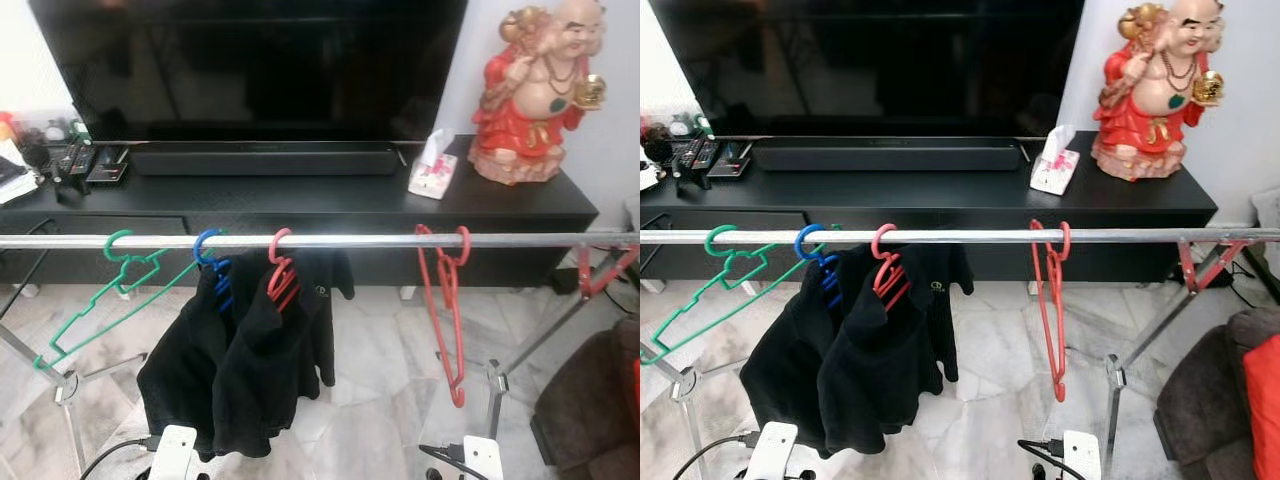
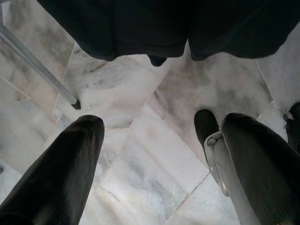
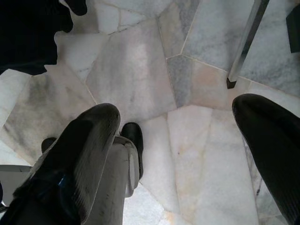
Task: Hang hanger
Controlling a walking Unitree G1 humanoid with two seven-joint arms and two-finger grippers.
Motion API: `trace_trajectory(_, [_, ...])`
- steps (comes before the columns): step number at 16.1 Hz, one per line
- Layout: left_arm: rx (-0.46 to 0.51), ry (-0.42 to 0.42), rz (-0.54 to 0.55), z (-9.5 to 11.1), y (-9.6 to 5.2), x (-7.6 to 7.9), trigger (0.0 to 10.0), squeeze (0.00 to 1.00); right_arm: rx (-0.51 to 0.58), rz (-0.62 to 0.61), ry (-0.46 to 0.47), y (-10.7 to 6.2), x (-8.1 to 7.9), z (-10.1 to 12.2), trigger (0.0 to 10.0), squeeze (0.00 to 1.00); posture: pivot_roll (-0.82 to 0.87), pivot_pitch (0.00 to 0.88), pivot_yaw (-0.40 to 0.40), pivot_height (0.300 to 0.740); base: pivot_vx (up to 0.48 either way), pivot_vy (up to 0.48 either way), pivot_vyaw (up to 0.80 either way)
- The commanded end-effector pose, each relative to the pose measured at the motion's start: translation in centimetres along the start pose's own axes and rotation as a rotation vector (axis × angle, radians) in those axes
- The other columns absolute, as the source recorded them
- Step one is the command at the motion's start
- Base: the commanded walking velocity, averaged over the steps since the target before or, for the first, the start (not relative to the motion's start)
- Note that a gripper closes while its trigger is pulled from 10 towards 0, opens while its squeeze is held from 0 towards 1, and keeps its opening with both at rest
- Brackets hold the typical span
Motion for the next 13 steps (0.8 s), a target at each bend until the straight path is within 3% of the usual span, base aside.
trace_trajectory(1, [-0.017,0.003,0.005,-0.50,-0.04,-0.14,10.0,0.00,-0.005,0.001,0.003,-0.04,0.06,-0.20,10.0,0.00,-0.10,0.000,-0.025,0.740,0.000,0.000,0.00])
trace_trajectory(13, [-0.016,-0.011,-0.006,-0.58,-0.05,0.44,10.0,0.00,-0.007,0.003,0.004,-0.05,0.03,-0.29,10.0,0.00,-0.10,0.000,-0.030,0.740,0.000,0.000,0.00])
Point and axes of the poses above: a point about 5 cm out from each wrist's last joint towards the gripper, its own y axis pointing out of the wrist towards the gripper, its own z axis along the axis of the wrist's last joint, x = y × z, the point moved 5 cm from there along y, pointing out of the wrist towards the gripper, and after that the axes turned 1 degree about -y, right-handed, at the moved point
